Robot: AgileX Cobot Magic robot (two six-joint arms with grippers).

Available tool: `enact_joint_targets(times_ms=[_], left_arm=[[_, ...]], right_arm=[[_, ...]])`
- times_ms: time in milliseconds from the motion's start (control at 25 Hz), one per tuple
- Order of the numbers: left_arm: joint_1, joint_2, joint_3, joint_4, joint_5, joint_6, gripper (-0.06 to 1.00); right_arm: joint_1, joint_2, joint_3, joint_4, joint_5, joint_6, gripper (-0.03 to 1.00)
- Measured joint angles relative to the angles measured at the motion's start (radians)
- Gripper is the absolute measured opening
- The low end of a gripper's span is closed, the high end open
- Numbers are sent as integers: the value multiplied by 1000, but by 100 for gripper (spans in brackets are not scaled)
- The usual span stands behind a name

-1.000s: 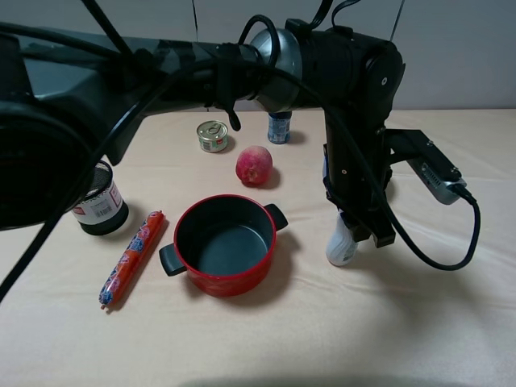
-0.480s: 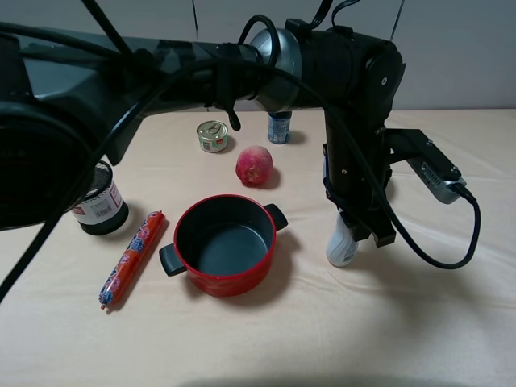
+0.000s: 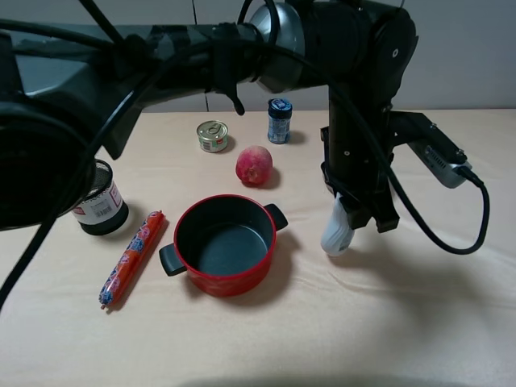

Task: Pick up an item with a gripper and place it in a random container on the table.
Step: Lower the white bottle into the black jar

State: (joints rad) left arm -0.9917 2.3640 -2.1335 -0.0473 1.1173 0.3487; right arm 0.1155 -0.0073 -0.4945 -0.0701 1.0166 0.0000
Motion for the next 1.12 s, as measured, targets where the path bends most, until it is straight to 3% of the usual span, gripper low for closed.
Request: enact_joint_targets(times_ms=[120,320,680,1120], left_arm=[[0,0,-54,7,57,-5,44],[0,0,-118,9,57,-12,44],[0,-86,-119,28,59,-31,44],[0,-307,49,112,59,-76,44]], right_arm=[[0,0,0,0,1,0,69],[0,0,0,0,1,0,69],[0,0,0,0,1,0,69],[0,0,0,0,0,0,69]])
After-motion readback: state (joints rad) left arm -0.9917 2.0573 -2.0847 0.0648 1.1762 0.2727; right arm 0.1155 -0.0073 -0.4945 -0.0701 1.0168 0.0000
